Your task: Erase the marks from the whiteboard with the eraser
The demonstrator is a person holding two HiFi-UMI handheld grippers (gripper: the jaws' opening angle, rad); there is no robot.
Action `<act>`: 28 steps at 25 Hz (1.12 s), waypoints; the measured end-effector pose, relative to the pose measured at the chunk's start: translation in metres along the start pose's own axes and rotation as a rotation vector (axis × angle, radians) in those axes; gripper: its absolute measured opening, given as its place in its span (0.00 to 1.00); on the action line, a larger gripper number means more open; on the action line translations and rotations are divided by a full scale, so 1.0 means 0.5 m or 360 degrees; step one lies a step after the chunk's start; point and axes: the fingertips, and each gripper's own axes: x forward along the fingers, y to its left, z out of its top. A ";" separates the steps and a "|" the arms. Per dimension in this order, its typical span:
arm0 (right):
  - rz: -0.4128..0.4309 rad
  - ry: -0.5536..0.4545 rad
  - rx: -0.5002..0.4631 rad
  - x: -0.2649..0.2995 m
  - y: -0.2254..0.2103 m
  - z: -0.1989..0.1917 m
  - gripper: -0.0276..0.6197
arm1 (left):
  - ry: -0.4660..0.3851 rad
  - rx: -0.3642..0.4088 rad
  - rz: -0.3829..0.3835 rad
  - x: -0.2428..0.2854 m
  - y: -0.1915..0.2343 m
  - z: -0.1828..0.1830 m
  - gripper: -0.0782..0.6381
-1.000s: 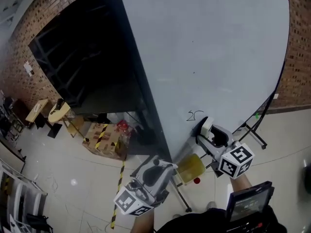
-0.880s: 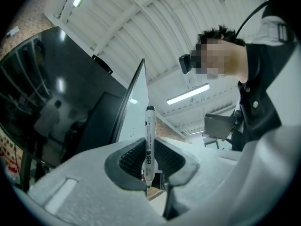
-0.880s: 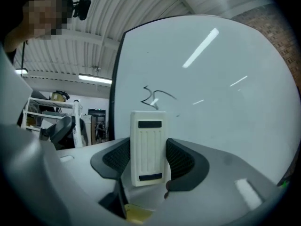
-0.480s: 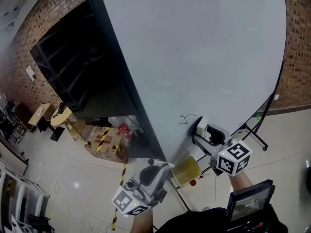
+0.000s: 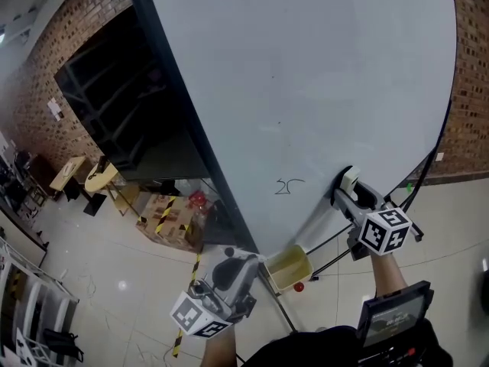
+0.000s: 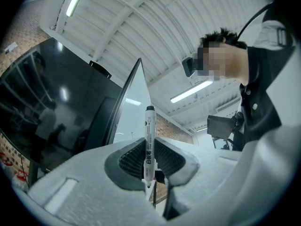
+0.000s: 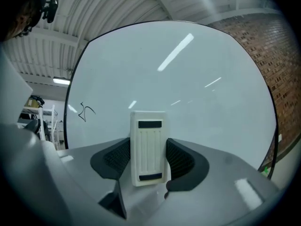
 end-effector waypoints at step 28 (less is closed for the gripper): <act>0.0219 0.0024 -0.0051 0.013 0.110 0.100 0.41 | -0.0065 -0.0014 -0.0023 -0.027 0.022 0.023 0.19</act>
